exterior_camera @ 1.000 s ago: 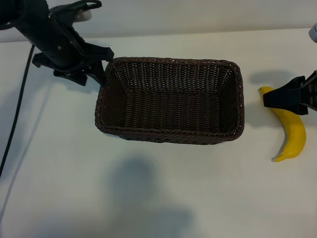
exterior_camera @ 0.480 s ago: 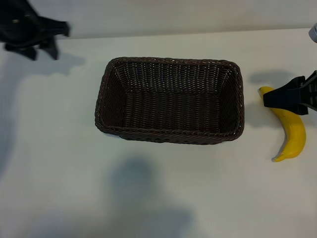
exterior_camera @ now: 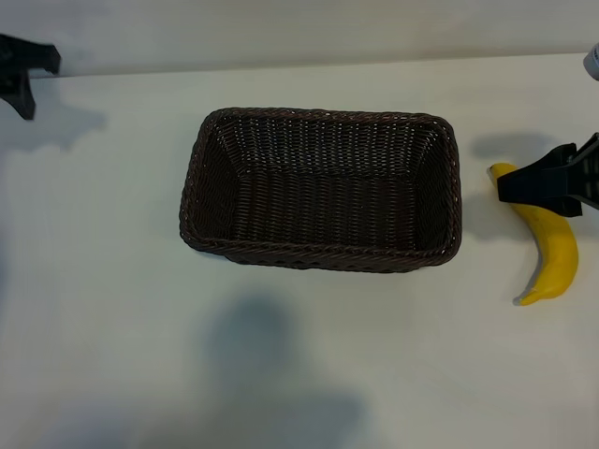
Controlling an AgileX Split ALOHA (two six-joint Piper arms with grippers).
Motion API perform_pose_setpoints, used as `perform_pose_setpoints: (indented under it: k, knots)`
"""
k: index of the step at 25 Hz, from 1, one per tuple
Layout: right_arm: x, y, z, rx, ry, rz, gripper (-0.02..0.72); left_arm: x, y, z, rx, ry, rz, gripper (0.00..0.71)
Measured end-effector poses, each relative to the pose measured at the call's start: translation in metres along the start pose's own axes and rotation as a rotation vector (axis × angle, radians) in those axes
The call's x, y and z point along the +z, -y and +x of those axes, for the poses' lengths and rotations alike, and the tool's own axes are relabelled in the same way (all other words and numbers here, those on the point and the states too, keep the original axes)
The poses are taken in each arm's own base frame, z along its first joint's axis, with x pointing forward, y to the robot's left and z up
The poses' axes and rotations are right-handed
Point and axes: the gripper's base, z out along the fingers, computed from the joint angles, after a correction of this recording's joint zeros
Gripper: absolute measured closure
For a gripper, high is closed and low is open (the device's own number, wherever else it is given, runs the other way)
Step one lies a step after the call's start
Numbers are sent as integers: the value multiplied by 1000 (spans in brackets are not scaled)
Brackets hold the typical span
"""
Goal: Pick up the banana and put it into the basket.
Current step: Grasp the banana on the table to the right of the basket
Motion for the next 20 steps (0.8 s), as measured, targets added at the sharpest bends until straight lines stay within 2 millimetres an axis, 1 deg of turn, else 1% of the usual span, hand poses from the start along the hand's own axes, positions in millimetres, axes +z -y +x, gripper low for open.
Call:
perform_pose_setpoints:
  k: [5, 8, 9, 11, 14, 18, 20]
  knots:
    - [0, 0, 0, 1, 0, 0, 210, -38, -2, 11, -3, 94, -3, 227]
    - [0, 0, 0, 2, 0, 0, 210, -65, -2, 26, -6, 156, -4, 227]
    - [0, 0, 0, 3, 0, 0, 210, -70, -3, 33, -6, 166, -4, 227]
    - [0, 0, 0, 3, 0, 0, 210, -85, -3, 51, -7, 194, -5, 227]
    - [0, 0, 0, 4, 0, 0, 210, -99, -3, 83, 0, 213, -7, 227]
    - [0, 0, 0, 4, 0, -1, 210, -112, -4, 130, -1, 245, -13, 227]
    - [0, 0, 0, 4, 0, -1, 210, -114, -4, 154, -9, 255, -13, 227]
